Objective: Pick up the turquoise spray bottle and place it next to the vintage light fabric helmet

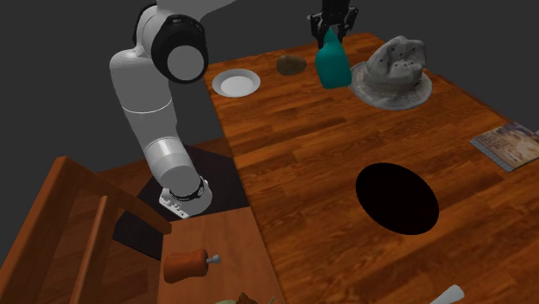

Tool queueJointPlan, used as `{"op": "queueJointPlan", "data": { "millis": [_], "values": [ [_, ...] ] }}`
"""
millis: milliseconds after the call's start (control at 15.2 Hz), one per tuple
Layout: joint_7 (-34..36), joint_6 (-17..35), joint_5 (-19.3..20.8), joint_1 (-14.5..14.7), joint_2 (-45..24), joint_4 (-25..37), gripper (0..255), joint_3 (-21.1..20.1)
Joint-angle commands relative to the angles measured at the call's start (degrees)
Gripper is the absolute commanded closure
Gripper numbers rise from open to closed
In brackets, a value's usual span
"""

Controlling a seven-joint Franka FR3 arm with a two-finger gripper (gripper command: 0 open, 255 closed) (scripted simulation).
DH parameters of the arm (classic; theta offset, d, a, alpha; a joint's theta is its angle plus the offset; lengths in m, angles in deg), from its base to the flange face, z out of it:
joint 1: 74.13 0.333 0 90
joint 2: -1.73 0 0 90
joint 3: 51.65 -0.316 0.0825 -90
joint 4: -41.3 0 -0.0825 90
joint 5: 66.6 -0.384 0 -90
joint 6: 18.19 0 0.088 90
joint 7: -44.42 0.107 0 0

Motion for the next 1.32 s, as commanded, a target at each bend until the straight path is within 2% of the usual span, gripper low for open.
{"op": "queueJointPlan", "data": {
  "millis": [0, 1254],
  "values": [
    [0.1, 2.1, 0.1, 0.0, 1.0, -3.0, 255, 0.0],
    [0.9, 18.3, 0.3, 0.1, 5.0, -23.3, 255, -0.1]
  ]
}}
